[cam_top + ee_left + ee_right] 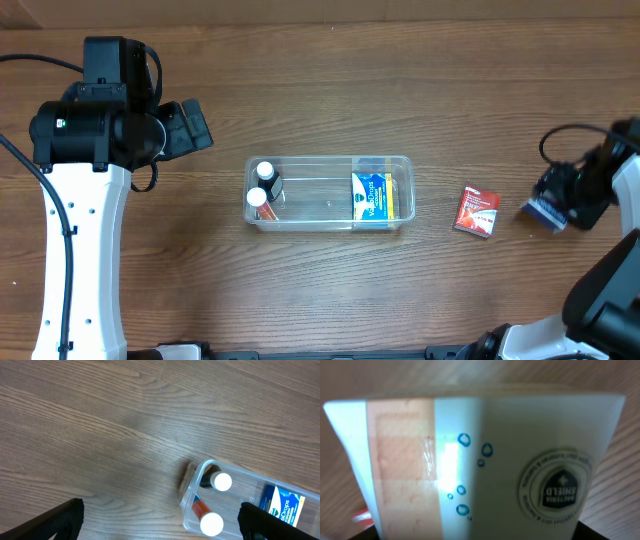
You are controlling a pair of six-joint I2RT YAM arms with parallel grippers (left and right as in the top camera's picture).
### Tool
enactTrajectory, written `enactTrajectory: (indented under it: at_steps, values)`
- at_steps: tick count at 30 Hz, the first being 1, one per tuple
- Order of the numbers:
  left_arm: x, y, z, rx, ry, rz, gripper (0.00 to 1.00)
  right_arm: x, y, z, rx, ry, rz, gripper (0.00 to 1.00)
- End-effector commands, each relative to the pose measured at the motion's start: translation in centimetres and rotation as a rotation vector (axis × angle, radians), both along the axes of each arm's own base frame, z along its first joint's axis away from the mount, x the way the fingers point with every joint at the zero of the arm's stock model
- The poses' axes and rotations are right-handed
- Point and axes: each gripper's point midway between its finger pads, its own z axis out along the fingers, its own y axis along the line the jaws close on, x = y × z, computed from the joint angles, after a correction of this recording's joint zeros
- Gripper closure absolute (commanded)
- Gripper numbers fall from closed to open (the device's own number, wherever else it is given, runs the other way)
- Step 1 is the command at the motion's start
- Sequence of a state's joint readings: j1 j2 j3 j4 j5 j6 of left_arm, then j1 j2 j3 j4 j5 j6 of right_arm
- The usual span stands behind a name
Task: Pack container
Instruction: 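Grasp the white Universal bandage box with the right gripper, then place the white bandage box into the container's middle and release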
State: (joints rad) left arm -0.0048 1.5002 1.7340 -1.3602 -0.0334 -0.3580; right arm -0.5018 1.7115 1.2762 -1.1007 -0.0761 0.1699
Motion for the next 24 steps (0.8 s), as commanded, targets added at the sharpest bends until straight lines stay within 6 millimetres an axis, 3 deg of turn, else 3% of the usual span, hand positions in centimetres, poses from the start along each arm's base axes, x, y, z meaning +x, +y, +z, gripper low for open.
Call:
enactTrajectory:
  at_steps: [1,3,4,7,10,14,19,24]
  values:
    - [0.1,0.0,-0.3,0.002,0.008,-0.018,0.0,3.8,3.5,9.0,-0.06,-0.203,0.124,0.24]
    - [0.1,0.0,-0.3,0.002,0.008,-0.019,0.0,4.5,6.8,12.0,-0.062,-0.258,0.218,0.24]
    - [0.1,0.0,-0.3,0.002,0.008,-0.018,0.0,4.6,9.6,13.5,-0.044,-0.29,0.292,0.24]
    - [0.1,0.0,-0.3,0.002,0.008,-0.019,0.0,4.6,16.4,15.8,-0.01,-0.368,0.475,0.23]
    - [0.1,0.0,-0.3,0.002,0.008,-0.019,0.0,3.9,23.9,16.5,0.036,-0.409,0.653,0.22]
    - [0.1,0.0,-0.3,0.002,0.008,-0.018,0.0,2.5,32.7,15.6,0.09,-0.428,0.885,0.22]
    - [0.1,0.0,-0.3,0.002,0.008,-0.019,0.0,1.5,38.1,11.8,0.128,-0.334,0.942,0.22]
    - [0.1,0.0,-0.3,0.002,0.009,-0.018,0.0,0.4,40.7,7.4,0.141,-0.198,0.933,0.22]
